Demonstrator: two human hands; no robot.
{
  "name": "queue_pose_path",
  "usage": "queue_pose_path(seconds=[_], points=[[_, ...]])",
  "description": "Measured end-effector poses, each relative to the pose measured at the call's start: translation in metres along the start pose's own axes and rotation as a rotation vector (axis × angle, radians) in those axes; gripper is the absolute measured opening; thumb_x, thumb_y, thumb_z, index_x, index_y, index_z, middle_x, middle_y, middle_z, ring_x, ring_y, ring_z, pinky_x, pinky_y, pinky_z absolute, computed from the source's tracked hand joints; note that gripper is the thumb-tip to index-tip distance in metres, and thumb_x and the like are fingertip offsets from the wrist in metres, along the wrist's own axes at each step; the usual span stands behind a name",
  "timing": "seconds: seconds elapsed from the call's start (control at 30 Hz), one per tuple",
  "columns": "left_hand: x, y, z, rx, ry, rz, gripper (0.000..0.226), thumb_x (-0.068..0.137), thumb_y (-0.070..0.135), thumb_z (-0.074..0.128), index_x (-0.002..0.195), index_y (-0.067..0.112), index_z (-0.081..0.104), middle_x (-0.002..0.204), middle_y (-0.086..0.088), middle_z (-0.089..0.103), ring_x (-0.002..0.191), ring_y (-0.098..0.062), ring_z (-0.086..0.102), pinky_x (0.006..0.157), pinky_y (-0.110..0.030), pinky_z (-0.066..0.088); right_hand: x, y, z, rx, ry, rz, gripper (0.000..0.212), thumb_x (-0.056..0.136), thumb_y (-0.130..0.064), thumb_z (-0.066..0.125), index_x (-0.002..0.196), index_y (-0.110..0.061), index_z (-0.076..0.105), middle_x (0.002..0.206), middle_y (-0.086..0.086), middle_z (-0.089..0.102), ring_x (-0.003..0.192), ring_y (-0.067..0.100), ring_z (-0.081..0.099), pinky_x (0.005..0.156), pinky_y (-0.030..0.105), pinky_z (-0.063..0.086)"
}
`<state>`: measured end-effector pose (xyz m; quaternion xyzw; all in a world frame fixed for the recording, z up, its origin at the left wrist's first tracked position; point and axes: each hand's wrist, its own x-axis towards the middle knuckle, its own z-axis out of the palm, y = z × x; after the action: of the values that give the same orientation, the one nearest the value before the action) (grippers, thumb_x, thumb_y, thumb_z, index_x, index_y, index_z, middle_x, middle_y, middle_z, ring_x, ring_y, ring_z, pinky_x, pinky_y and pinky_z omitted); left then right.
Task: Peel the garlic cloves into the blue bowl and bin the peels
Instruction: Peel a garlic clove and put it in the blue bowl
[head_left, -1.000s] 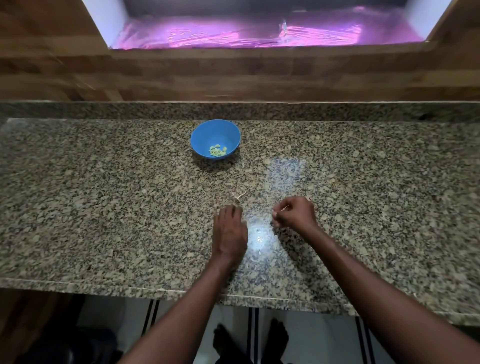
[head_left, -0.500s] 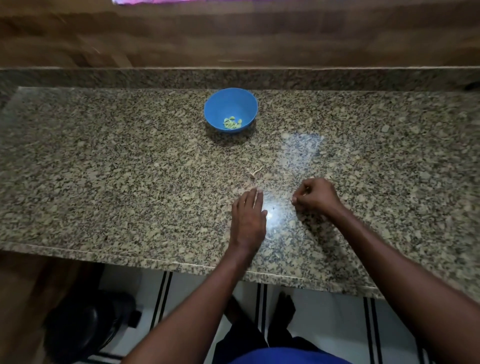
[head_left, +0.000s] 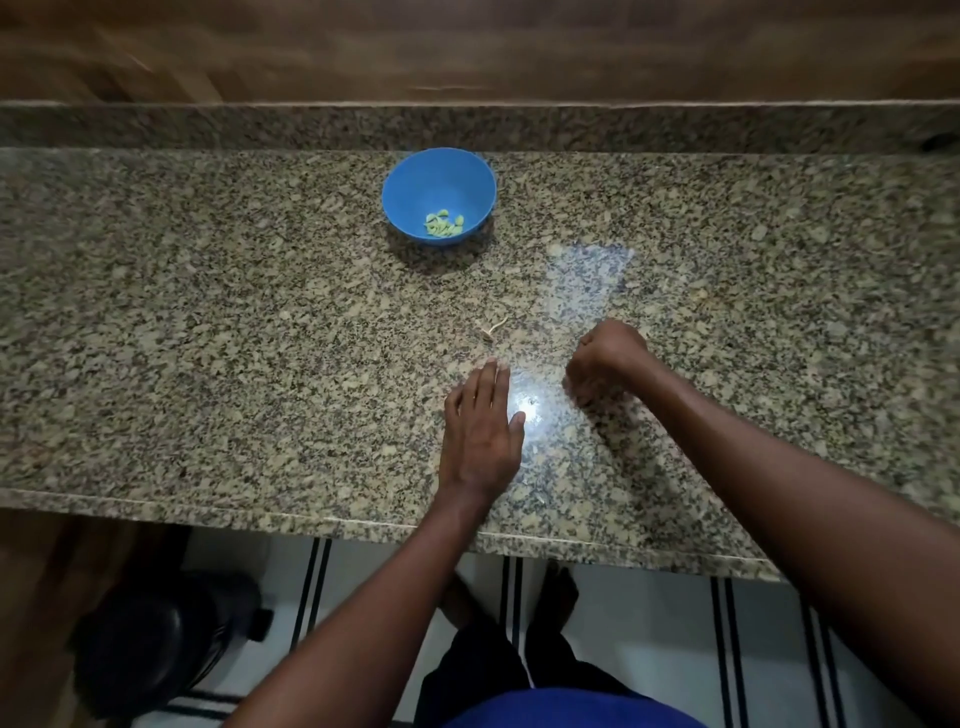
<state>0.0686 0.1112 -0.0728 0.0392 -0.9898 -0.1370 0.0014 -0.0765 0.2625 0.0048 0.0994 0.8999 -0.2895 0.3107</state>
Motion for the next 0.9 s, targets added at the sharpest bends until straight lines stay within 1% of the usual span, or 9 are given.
queue_pose_path(seconds=[0.07, 0.13, 0.23, 0.3, 0.43, 0.57, 0.7, 0.8, 0.9], points=[[0.0, 0.0, 0.0, 0.01, 0.003, 0.005, 0.062, 0.106, 0.039, 0.036, 0.159, 0.01, 0.028, 0.166, -0.01, 0.027, 0.151, -0.024, 0.026, 0.124, -0.045, 0.022, 0.002, -0.005, 0.003, -0.015, 0.01, -0.014, 0.016, 0.075, -0.009, 0.085, 0.085, -0.005, 0.072, 0.076, 0.007, 0.074, 0.046, 0.008, 0.067, 0.039, 0.017, 0.046], [0.0, 0.0, 0.0, 0.004, -0.003, -0.001, 0.062, 0.105, 0.039, 0.037, 0.159, 0.011, 0.028, 0.166, -0.01, 0.027, 0.151, -0.024, 0.025, 0.124, -0.045, 0.023, 0.003, -0.002, 0.002, -0.027, -0.017, -0.043, 0.014, 0.076, -0.004, 0.084, 0.085, -0.003, 0.072, 0.076, 0.008, 0.074, 0.043, 0.006, 0.065, 0.038, 0.015, 0.044], [-0.001, 0.001, -0.001, 0.01, -0.001, -0.009, 0.062, 0.105, 0.039, 0.038, 0.159, 0.011, 0.029, 0.166, -0.01, 0.028, 0.151, -0.025, 0.026, 0.123, -0.045, 0.024, 0.005, 0.001, 0.0, -0.092, -0.037, -0.131, 0.009, 0.077, 0.002, 0.078, 0.081, -0.004, 0.073, 0.076, 0.008, 0.074, 0.053, 0.01, 0.068, 0.04, 0.015, 0.044], [0.001, 0.001, -0.002, 0.006, -0.004, -0.01, 0.062, 0.104, 0.039, 0.039, 0.158, 0.011, 0.03, 0.166, -0.009, 0.029, 0.151, -0.024, 0.027, 0.123, -0.045, 0.023, 0.005, 0.005, 0.0, -0.14, -0.021, -0.205, 0.013, 0.08, 0.005, 0.075, 0.078, -0.007, 0.072, 0.075, 0.006, 0.073, 0.062, 0.014, 0.071, 0.043, 0.019, 0.048], [0.001, 0.001, 0.0, 0.003, -0.014, -0.027, 0.062, 0.104, 0.04, 0.039, 0.159, 0.013, 0.03, 0.167, -0.008, 0.027, 0.152, -0.023, 0.026, 0.123, -0.043, 0.021, 0.002, 0.025, -0.007, 0.06, -0.061, -0.267, 0.014, 0.077, -0.004, 0.085, 0.082, -0.004, 0.072, 0.071, 0.008, 0.075, 0.064, 0.022, 0.076, 0.058, 0.03, 0.06], [0.0, 0.0, -0.001, 0.005, -0.012, -0.024, 0.062, 0.104, 0.041, 0.038, 0.158, 0.013, 0.03, 0.166, -0.008, 0.027, 0.151, -0.023, 0.026, 0.123, -0.044, 0.022, 0.0, 0.034, -0.009, 0.137, -0.077, -0.298, 0.011, 0.081, -0.007, 0.084, 0.081, -0.001, 0.074, 0.065, 0.009, 0.074, 0.061, 0.023, 0.075, 0.056, 0.029, 0.059], [0.0, 0.002, -0.002, -0.011, -0.003, -0.023, 0.062, 0.103, 0.04, 0.039, 0.158, 0.013, 0.031, 0.166, -0.008, 0.028, 0.151, -0.022, 0.027, 0.122, -0.044, 0.024, 0.0, 0.027, -0.011, 0.132, -0.093, -0.238, 0.004, 0.085, 0.003, 0.077, 0.083, 0.004, 0.074, 0.068, 0.014, 0.075, 0.062, 0.024, 0.075, 0.052, 0.025, 0.057], [-0.001, 0.001, -0.002, -0.011, -0.004, -0.022, 0.062, 0.103, 0.04, 0.039, 0.158, 0.013, 0.031, 0.166, -0.008, 0.028, 0.15, -0.023, 0.027, 0.122, -0.044, 0.024, 0.004, 0.02, -0.014, 0.088, -0.15, -0.185, 0.005, 0.083, 0.01, 0.073, 0.085, 0.006, 0.073, 0.075, 0.018, 0.076, 0.07, 0.028, 0.077, 0.065, 0.033, 0.064], [0.0, 0.001, -0.002, -0.009, -0.003, -0.023, 0.062, 0.103, 0.041, 0.038, 0.158, 0.013, 0.03, 0.166, -0.008, 0.028, 0.15, -0.023, 0.028, 0.122, -0.044, 0.024, 0.011, 0.019, -0.01, 0.051, -0.141, -0.187, 0.006, 0.08, 0.008, 0.074, 0.084, 0.003, 0.072, 0.077, 0.015, 0.076, 0.075, 0.03, 0.077, 0.078, 0.045, 0.064]])
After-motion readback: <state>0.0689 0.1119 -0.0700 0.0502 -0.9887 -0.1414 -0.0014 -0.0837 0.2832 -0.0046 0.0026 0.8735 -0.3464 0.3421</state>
